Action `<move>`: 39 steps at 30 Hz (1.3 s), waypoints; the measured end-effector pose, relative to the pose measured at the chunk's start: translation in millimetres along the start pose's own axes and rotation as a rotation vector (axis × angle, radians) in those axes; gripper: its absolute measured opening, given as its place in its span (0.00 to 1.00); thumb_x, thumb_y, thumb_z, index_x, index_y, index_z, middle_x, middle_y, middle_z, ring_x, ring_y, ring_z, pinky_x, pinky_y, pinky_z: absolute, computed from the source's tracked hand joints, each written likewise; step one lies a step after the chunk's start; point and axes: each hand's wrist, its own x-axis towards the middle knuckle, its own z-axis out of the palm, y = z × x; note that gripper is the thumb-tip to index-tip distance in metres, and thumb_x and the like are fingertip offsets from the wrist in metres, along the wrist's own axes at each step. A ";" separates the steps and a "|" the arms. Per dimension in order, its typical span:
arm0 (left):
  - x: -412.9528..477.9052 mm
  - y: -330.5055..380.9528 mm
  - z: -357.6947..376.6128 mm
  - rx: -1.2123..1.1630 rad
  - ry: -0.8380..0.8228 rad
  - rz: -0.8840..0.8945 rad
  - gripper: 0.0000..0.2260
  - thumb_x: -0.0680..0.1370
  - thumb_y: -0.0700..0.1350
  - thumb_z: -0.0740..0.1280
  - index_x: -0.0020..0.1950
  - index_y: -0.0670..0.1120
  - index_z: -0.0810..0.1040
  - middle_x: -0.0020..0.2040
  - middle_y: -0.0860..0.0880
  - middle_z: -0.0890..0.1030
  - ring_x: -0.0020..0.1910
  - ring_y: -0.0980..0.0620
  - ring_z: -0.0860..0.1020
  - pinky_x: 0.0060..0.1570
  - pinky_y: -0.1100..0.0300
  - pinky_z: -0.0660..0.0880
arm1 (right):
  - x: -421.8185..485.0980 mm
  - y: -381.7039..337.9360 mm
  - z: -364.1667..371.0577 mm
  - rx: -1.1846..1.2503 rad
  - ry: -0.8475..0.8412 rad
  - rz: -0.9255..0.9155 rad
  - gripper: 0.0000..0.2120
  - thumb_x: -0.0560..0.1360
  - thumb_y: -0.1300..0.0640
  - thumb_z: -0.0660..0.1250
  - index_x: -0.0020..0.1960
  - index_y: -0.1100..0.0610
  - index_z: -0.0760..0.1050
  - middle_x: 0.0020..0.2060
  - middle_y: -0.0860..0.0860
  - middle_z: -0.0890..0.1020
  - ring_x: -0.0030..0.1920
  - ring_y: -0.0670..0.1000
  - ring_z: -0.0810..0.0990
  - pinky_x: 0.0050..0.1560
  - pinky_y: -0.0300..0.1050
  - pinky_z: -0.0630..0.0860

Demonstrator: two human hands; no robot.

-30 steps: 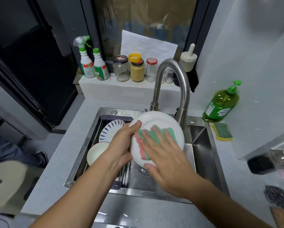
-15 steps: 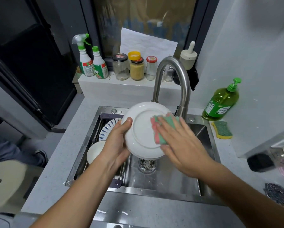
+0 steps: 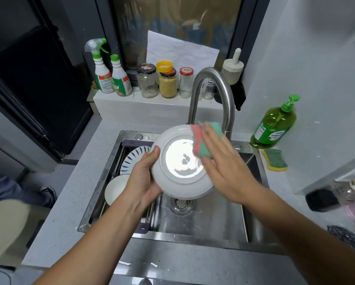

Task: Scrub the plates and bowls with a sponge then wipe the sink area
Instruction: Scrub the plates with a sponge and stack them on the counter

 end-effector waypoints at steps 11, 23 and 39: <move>1.5 -10.4 -10.2 -0.046 0.047 -0.026 0.30 0.75 0.50 0.69 0.76 0.41 0.72 0.70 0.37 0.78 0.69 0.36 0.77 0.70 0.38 0.72 | -35.2 -26.1 41.5 0.408 0.188 0.203 0.34 0.80 0.52 0.56 0.82 0.45 0.43 0.81 0.39 0.47 0.80 0.45 0.44 0.79 0.63 0.52; -3.0 -18.1 -5.8 0.093 -0.315 -0.022 0.25 0.78 0.36 0.66 0.75 0.42 0.70 0.70 0.38 0.78 0.66 0.41 0.80 0.60 0.46 0.80 | -19.1 -27.1 19.5 0.654 0.579 0.348 0.33 0.77 0.66 0.67 0.76 0.43 0.64 0.75 0.43 0.63 0.73 0.35 0.63 0.68 0.26 0.62; 14.7 -7.4 4.6 0.316 -0.062 -0.043 0.21 0.70 0.39 0.76 0.63 0.40 0.80 0.55 0.38 0.85 0.51 0.41 0.85 0.51 0.50 0.83 | -9.8 -8.9 1.1 0.113 0.124 0.154 0.31 0.82 0.52 0.59 0.81 0.43 0.51 0.80 0.39 0.53 0.75 0.49 0.55 0.75 0.46 0.56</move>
